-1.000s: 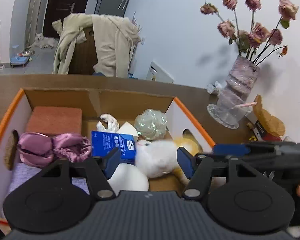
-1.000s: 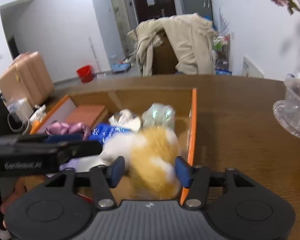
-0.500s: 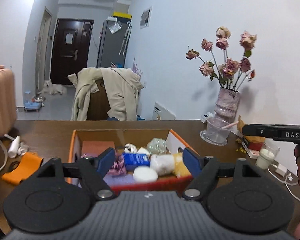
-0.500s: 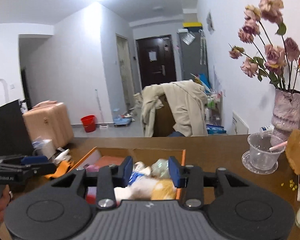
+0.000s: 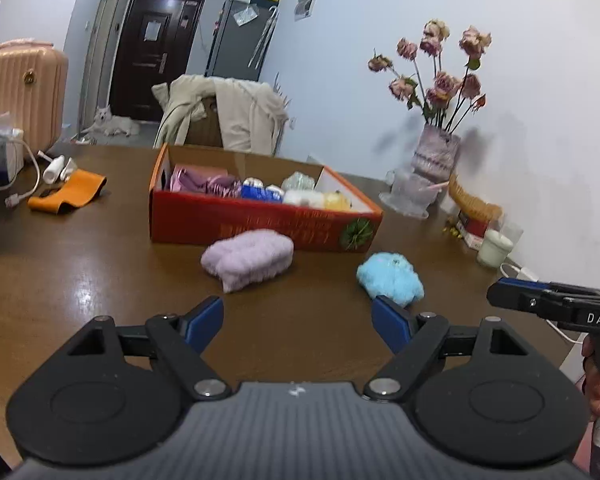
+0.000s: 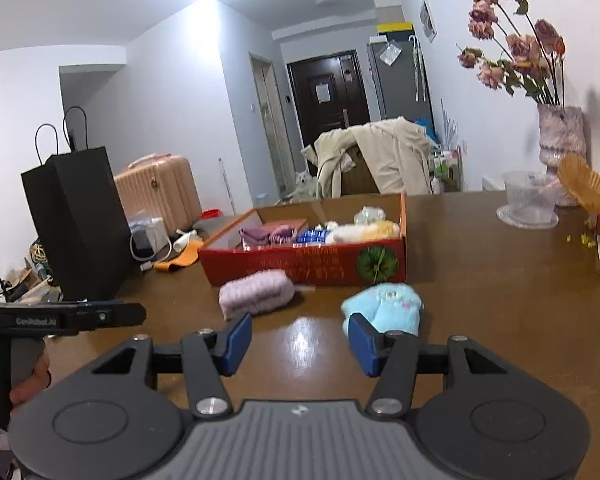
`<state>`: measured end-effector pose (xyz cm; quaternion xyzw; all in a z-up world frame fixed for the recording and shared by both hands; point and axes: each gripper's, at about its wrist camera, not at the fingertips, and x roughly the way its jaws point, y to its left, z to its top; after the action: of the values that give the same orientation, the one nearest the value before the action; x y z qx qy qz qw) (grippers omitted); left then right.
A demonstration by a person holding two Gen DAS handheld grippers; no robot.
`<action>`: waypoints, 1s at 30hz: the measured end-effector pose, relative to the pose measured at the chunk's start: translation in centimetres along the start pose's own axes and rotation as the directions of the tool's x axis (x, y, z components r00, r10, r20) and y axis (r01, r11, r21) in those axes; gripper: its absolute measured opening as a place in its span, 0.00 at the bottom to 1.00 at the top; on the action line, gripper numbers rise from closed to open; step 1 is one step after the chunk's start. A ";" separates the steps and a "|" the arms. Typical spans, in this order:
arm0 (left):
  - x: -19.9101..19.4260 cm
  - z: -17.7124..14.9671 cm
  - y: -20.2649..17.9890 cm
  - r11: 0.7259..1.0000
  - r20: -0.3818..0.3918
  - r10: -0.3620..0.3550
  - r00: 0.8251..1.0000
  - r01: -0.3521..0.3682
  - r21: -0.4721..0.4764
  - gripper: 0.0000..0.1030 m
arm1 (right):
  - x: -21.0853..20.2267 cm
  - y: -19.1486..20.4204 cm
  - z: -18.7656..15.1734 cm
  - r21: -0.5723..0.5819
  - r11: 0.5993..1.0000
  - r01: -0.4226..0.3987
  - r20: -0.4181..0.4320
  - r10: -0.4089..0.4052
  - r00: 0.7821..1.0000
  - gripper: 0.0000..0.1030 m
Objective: Organize soft objects
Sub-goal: 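Grasp the light-blue plush toy with the left gripper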
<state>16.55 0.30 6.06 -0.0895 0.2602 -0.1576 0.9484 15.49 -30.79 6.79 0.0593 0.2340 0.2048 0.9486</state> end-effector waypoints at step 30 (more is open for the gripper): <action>23.3 1.6 -3.7 0.944 -0.206 -0.301 0.931 0.261 -0.201 0.35 | 16.2 -14.2 -0.4 0.330 0.936 -0.124 -0.087 0.161 0.983 0.32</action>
<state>35.43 -11.04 -2.52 -0.1876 0.3669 -0.2786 0.8675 33.55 -36.97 -3.34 0.2190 0.3126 0.2347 0.8940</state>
